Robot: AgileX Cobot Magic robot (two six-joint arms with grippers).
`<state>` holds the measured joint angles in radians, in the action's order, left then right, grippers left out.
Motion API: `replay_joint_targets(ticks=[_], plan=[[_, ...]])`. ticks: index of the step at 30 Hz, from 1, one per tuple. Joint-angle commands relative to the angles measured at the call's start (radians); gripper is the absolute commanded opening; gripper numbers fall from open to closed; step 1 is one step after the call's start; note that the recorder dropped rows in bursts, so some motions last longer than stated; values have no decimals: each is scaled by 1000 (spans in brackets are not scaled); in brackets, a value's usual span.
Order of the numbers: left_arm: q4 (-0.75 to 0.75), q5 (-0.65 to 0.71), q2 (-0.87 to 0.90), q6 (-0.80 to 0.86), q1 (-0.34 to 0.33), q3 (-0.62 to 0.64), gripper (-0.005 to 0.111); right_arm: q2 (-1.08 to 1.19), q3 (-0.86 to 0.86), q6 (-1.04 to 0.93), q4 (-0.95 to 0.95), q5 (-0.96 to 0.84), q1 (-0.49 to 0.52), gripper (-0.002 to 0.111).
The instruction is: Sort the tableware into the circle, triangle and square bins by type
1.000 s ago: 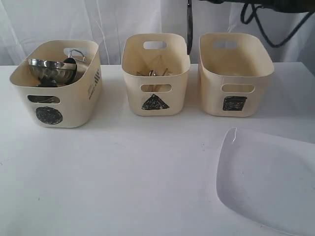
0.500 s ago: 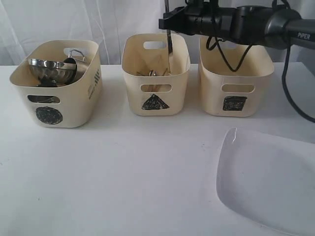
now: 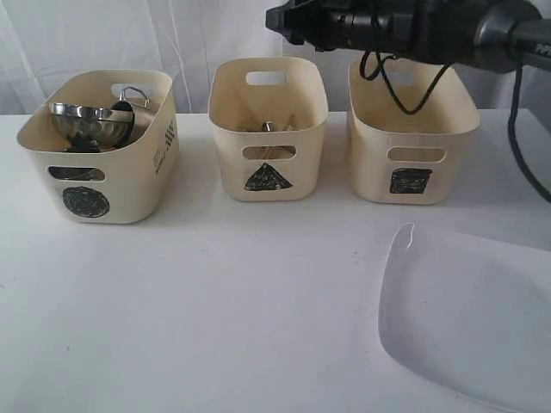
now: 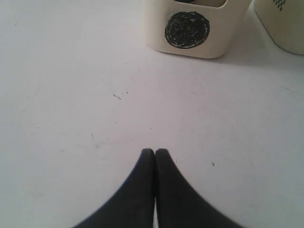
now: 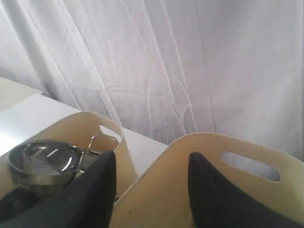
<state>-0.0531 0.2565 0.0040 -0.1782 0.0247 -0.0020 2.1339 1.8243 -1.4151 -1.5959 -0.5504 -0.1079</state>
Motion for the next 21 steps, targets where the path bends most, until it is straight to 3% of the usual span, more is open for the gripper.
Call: replay_joint_targets(ticks=[1, 5, 9, 17, 21], plan=[[1, -1, -4, -2, -3, 2, 0, -98, 3, 237, 332, -92, 39, 39], [1, -1, -4, -2, -3, 2, 0, -188, 0, 627, 739, -247, 78, 28], [1, -1, -4, -2, -3, 2, 0, -284, -59, 818, 1001, -357, 114, -1], [1, -1, -4, -2, -3, 2, 0, -568, -392, 904, 1024, -384, 262, 0], [1, -1, -4, -2, -3, 2, 0, -620, -628, 944, 1225, -372, 400, 0]])
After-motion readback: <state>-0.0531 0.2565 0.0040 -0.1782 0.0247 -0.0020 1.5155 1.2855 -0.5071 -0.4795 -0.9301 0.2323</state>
